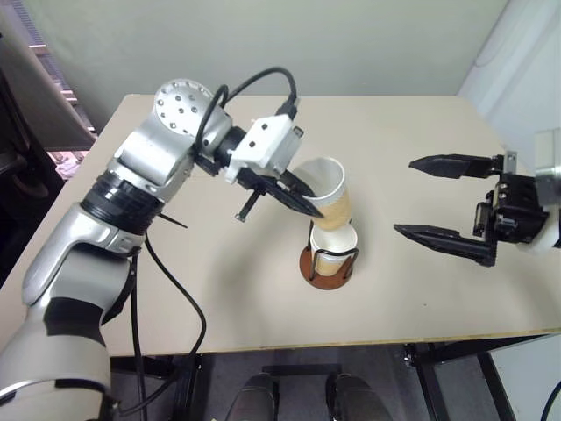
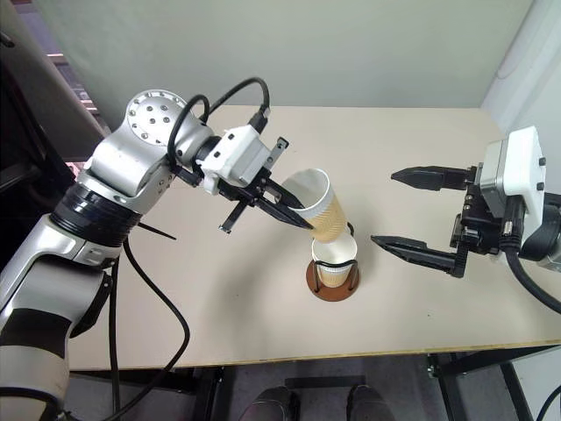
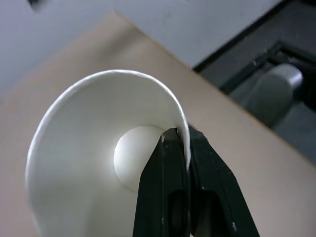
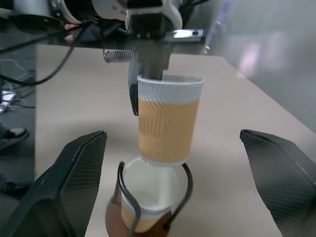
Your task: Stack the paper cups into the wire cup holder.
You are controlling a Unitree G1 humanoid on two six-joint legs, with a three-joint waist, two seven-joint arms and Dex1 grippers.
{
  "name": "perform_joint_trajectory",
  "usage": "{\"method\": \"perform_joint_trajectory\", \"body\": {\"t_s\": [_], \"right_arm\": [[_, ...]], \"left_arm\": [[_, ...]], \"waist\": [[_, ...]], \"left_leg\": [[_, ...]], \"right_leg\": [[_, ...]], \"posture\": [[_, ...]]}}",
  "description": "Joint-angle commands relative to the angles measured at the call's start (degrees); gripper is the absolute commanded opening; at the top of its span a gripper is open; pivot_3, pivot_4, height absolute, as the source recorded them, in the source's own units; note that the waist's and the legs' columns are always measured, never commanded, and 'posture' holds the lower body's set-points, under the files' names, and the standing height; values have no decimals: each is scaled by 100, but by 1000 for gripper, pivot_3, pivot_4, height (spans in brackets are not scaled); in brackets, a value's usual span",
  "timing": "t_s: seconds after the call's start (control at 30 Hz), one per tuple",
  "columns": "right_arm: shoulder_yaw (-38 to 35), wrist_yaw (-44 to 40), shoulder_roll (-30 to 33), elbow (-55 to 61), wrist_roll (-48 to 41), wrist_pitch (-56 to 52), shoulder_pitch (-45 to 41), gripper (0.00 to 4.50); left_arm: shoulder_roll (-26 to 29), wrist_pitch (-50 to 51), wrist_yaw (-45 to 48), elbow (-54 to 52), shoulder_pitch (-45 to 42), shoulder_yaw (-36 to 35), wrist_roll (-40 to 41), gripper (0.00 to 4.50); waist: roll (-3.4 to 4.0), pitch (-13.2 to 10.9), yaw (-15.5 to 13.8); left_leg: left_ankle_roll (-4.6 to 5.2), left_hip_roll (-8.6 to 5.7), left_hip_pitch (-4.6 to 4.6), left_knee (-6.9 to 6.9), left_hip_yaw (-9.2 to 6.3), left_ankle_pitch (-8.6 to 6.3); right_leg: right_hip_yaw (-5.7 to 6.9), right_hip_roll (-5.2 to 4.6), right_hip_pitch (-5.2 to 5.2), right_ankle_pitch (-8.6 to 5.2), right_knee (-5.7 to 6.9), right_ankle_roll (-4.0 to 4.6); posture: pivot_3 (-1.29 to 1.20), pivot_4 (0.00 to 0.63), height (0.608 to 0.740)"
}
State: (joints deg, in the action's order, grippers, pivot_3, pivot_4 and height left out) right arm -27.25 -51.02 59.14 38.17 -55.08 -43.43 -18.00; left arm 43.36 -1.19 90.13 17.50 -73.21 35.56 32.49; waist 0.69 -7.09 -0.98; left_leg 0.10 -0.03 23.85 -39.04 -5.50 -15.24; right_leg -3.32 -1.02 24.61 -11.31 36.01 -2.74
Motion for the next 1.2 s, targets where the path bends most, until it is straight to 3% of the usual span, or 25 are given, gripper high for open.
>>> {"method": "perform_joint_trajectory", "body": {"t_s": [0.03, 0.27, 0.37, 0.57, 0.73, 0.83, 0.97, 1.07, 1.2], "right_arm": [[-429, 244, 74, 302, -160, -27, 168, 4500], [-414, 419, 156, 363, -163, 6, 326, 4500], [-380, 469, 170, 362, -182, 24, 308, 4500], [-352, 482, 221, 333, -145, 44, 313, 4500], [-299, 423, 229, 279, -119, 99, 303, 4500], [-179, 62, 297, 85, -50, 202, 340, 4500], [354, -702, 580, -479, 766, 634, 737, 4500], [658, -1246, 880, -1410, 1504, 1134, 845, 4500], [172, -2168, 1132, -2344, 1524, 1366, 912, 4500]], "left_arm": [[-181, -359, 237, 71, -144, 58, -133, 52], [-436, -352, 237, 14, -75, 111, -197, 52], [-520, -460, 237, 115, -25, 164, -548, 639], [-583, -465, 237, 62, 80, 106, -626, 2732], [-854, -434, 180, 438, 69, -389, -972, 4342], [-635, 83, 29, 554, 147, -925, -904, 4342], [97, 827, 6, 145, 925, -1543, -862, 4342], [1032, 1512, 49, -395, 2089, -2158, -639, 4342], [1958, 2095, -83, -1201, 3429, -3205, -218, 4342]], "waist": [[2, 1, -9], [1, 1, -34], [1, 1, -36], [1, 1, -51], [1, 1, -71], [1, 1, -64], [25, 15, 56], [34, 17, 80], [26, 12, 53]], "left_leg": [[-1, 0, 2, -1, 0, 0], [-24, -10, 19, -6, 4, 11], [-25, -11, 19, -5, 6, 9], [-24, -13, 19, -7, 7, 8], [-23, -14, 19, -10, 7, 8], [-22, -14, 19, -11, 7, 8], [-25, -11, 10, 3, 17, 7], [-30, -12, 14, -1, 17, 9], [-31, -11, 22, -1, 18, 9]], "right_leg": [[-1, 0, 0, -2, -1, -3], [-5, -8, 1, -12, -13, -26], [-6, -8, 1, -15, -16, -30], [-8, -10, 1, -16, -14, -33], [-7, -10, -1, -17, -14, -34], [-8, -11, 0, -16, -13, -36], [-12, -8, 4, -21, -13, -38], [-17, -6, 15, -23, -10, -38], [-23, -5, 27, -23, -11, -36]], "posture": [[0, 150, 740], [0, 150, 740], [0, 150, 740], [0, 150, 740], [0, 150, 740], [0, 150, 740], [0, 150, 740], [0, 150, 740], [0, 150, 740]]}}
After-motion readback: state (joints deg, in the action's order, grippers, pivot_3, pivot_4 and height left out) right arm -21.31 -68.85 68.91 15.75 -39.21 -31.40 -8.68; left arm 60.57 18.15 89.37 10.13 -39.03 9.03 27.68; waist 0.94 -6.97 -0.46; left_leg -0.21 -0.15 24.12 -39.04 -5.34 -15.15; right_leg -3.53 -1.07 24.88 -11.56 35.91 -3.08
